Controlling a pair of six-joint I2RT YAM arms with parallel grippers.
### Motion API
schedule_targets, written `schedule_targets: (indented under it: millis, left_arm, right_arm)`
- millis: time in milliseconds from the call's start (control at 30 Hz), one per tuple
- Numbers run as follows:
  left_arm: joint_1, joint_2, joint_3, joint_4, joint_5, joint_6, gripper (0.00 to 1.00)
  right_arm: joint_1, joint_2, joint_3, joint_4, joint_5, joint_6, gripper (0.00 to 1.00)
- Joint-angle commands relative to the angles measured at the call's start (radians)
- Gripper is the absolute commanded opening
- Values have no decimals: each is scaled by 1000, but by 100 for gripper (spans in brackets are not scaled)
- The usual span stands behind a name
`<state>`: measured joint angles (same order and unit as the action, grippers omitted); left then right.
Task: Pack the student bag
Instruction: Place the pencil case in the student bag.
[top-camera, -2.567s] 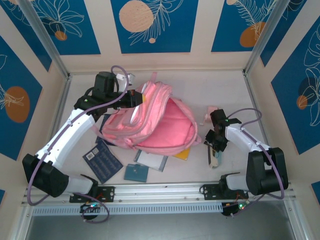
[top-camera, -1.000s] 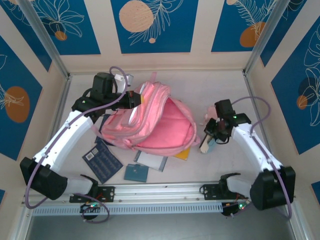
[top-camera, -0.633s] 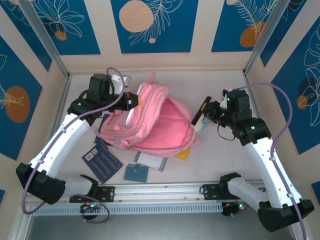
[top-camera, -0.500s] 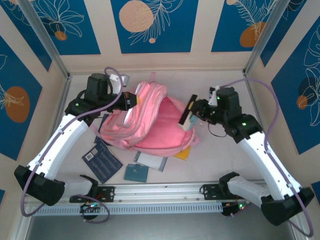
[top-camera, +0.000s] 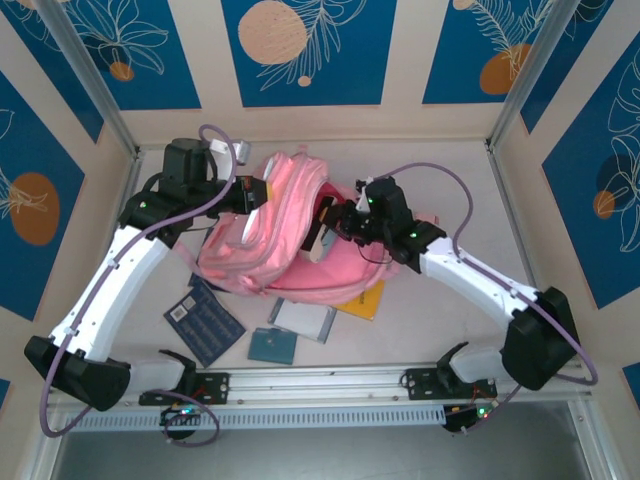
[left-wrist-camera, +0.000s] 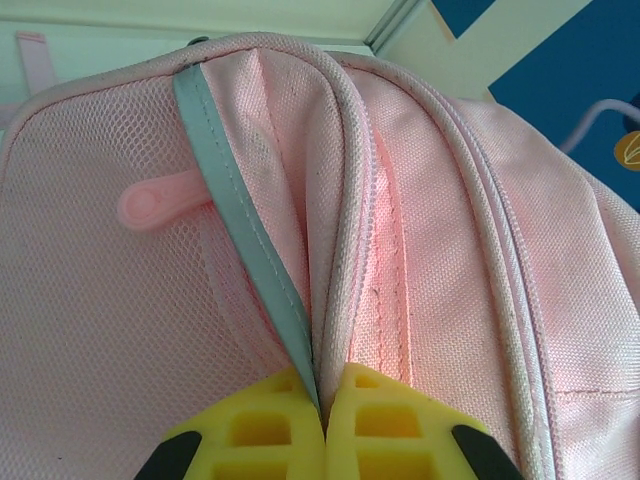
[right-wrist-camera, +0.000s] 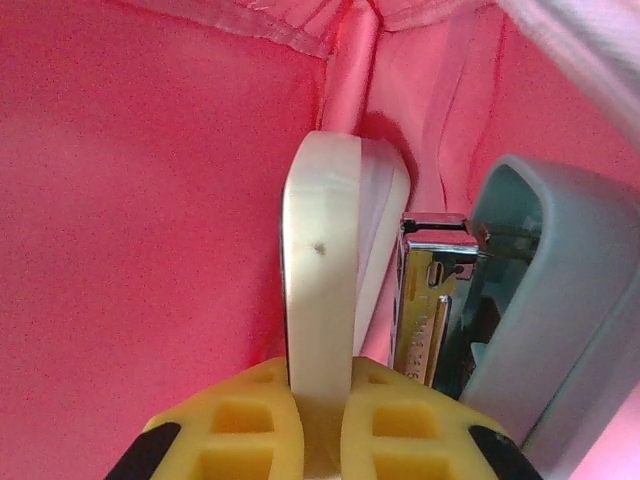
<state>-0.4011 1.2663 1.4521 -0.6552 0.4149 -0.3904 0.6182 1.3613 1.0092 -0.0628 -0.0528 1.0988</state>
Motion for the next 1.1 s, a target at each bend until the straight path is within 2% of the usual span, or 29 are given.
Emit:
schedule_targets:
  millis: [0,167,367,400,533,633,833,1067]
  left_arm:
    - [13,-11,86,154,78,-2,0]
    - [13,19,130,152,98,-5,0]
    - [13,45,167,167,114,-25,0]
    - [13,48,173,165,114,-25,0]
    - [13,49,186,154,109,-18,0]
    - [16,45,189,143,101,-6,0]
    - [25,43,185,138,96,-2,0]
    - [35,42,167,133,73,-4,0]
  right_arm:
    - [24,62,19,205,-38,90,9]
    - [64,182,55,335,-61,158,9]
    - [122,335,147,439,-28,204,10]
    - [125,362,171,440,-29,212,14]
    - [126,435,237,413,-40,233,59]
    - [128,443,252,396,-51,221,74]
    - [126,397,243,345,-50,153,83]
    - [126,289,239,198,-56,-17,79]
